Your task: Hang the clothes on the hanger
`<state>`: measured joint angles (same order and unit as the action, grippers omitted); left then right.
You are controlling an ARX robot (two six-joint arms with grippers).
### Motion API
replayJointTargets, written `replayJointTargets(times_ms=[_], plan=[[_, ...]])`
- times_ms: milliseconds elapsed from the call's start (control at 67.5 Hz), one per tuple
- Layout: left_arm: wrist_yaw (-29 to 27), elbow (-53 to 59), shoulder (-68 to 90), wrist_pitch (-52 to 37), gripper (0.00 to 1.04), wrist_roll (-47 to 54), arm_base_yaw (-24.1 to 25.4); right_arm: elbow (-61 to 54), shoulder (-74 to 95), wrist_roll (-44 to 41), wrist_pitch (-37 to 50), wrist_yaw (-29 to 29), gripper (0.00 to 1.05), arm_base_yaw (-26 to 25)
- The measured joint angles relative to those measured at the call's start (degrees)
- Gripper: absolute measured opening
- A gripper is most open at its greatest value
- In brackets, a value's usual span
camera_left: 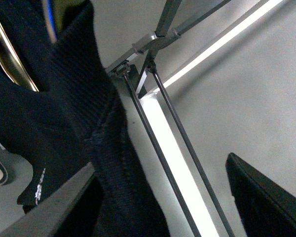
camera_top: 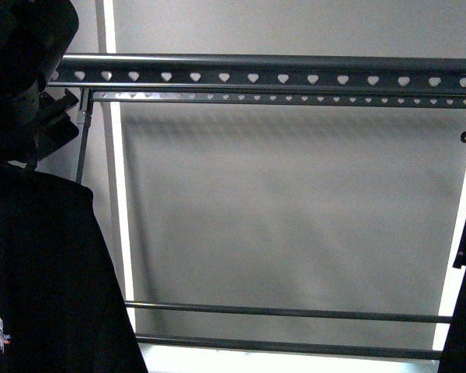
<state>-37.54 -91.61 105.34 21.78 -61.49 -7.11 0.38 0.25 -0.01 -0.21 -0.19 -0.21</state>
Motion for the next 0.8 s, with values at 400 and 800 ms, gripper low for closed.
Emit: replayJointTargets(times_ms=[400,800], plan=[[1.11,-1.22,0.28,-0.98,0.04,-0.76,0.35,0.00,0.00,0.02,0.00,0.00,0.97,0.00],[17.73,5.53,-5.75,-14.45,0.04,19.50,-10.10,0.00,0.00,0.02,0.00,-0.02,0.97,0.00]])
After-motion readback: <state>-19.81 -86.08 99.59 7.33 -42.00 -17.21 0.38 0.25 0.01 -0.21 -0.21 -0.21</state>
